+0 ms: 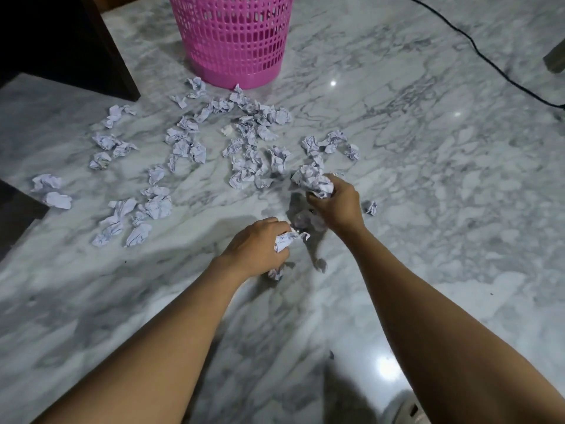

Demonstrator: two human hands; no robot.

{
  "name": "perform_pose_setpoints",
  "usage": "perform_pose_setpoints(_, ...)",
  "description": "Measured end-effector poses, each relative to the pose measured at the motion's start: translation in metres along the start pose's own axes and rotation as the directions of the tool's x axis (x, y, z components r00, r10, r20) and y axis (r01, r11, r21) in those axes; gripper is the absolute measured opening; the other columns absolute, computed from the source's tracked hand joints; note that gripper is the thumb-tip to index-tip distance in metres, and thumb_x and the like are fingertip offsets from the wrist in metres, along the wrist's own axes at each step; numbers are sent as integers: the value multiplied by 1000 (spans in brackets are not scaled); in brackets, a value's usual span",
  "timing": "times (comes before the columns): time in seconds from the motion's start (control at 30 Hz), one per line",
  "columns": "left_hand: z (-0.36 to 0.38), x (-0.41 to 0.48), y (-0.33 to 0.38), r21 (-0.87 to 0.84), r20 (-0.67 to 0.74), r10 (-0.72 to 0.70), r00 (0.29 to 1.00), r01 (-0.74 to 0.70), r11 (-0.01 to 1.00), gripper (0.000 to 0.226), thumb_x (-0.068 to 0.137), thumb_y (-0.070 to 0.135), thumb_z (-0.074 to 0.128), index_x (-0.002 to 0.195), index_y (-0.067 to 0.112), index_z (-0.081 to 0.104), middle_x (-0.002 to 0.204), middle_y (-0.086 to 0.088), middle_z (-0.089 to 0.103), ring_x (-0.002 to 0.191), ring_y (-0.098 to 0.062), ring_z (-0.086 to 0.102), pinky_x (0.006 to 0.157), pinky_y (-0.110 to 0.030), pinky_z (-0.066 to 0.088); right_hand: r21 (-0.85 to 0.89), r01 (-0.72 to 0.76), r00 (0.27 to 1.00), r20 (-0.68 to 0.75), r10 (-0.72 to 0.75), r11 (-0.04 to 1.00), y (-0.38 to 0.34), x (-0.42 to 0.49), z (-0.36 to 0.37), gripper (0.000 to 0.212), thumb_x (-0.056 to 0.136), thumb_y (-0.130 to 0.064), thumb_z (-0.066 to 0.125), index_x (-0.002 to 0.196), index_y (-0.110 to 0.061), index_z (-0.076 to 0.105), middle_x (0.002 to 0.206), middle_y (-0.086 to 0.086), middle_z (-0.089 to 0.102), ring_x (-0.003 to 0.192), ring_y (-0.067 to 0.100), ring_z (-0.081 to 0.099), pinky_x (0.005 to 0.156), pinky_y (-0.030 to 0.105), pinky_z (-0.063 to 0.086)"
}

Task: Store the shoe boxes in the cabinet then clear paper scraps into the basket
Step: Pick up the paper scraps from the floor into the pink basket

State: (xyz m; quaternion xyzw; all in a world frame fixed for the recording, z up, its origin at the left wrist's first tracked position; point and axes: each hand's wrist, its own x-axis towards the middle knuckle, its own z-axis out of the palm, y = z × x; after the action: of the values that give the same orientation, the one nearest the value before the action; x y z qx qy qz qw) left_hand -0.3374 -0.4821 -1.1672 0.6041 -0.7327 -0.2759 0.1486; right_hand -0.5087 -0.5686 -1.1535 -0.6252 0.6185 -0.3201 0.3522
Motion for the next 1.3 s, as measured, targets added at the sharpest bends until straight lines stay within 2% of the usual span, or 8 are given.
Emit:
perform_pose_setpoints(0.2, 11, 3, 35, 113, 170, 122, 978, -142, 983, 10, 82, 28, 61, 91, 25, 56, 90, 9, 50, 90, -23, 59, 63, -26, 37, 71, 4, 997, -79, 2, 997, -3, -4, -39, 23, 78, -11, 76, 99, -18, 73, 82, -3, 71, 71, 5, 58, 66, 21, 46)
perform_pose_setpoints(0.33, 16, 1, 46, 207, 230, 131, 964, -180, 962, 26, 82, 25, 61, 108, 23, 56, 108, 4, 57, 98, -21, 59, 65, -25, 36, 65, 6, 997, -81, -1, 998, 6, -19, -52, 22, 78, -9, 77, 97, -19, 73, 80, -7, 69, 69, 0, 57, 64, 16, 44)
perform_pose_setpoints(0.43, 22, -1, 47, 229, 277, 128, 952, -195, 954, 44, 83, 33, 60, 126, 33, 51, 116, 6, 55, 103, -24, 61, 72, -30, 49, 54, -8, 997, -82, 13, 999, 14, -31, -59, 23, 78, -6, 76, 97, -18, 73, 80, -8, 68, 68, -3, 56, 63, 9, 41)
perform_pose_setpoints(0.6, 30, -1, 50, 301, 200, 156, 967, -212, 930, 45, 86, 56, 55, 131, 50, 49, 111, 8, 53, 104, -23, 61, 71, -29, 43, -3, -33, 995, -99, 33, 999, 23, -38, -68, 23, 77, -8, 75, 98, -16, 74, 82, -5, 70, 69, -3, 56, 59, 5, 39)
perform_pose_setpoints(0.77, 41, -4, 59, 296, 90, 40, 995, -65, 953, 64, 62, 90, 50, 110, 50, 63, 97, 9, 55, 95, -22, 63, 70, -30, 41, -3, -57, 994, -94, 57, 998, 28, -43, -73, 23, 77, -10, 75, 99, -18, 75, 87, -2, 74, 76, 6, 62, 62, 12, 43)
perform_pose_setpoints(0.93, 52, -5, 67, 220, -50, 24, 998, -13, 975, 22, 83, 51, 60, 99, 42, 72, 96, 5, 56, 95, -25, 63, 68, -29, 40, -4, -76, 994, -82, 75, 997, 35, -45, -74, 27, 76, -7, 75, 100, -19, 73, 84, -5, 71, 76, 6, 60, 60, 6, 41)
perform_pose_setpoints(1.13, 51, -6, 51, 130, -70, 37, 997, -27, 991, 21, 86, 44, 62, 100, 34, 74, 91, 3, 59, 89, -27, 64, 68, -33, 49, 16, -51, 998, -44, 52, 999, 27, -40, -64, 29, 77, -5, 77, 103, -16, 73, 86, -5, 70, 79, 6, 60, 64, 8, 42)
perform_pose_setpoints(1.3, 24, -10, 27, -30, -263, -156, 952, 153, 988, 16, 85, 37, 66, 94, 29, 76, 83, -1, 59, 83, -29, 62, 64, -31, 46, 1, -3, 999, 48, 3, 1000, 5, -28, -35, 28, 76, -6, 79, 102, -17, 73, 88, -3, 73, 79, 7, 63, 66, 17, 44)
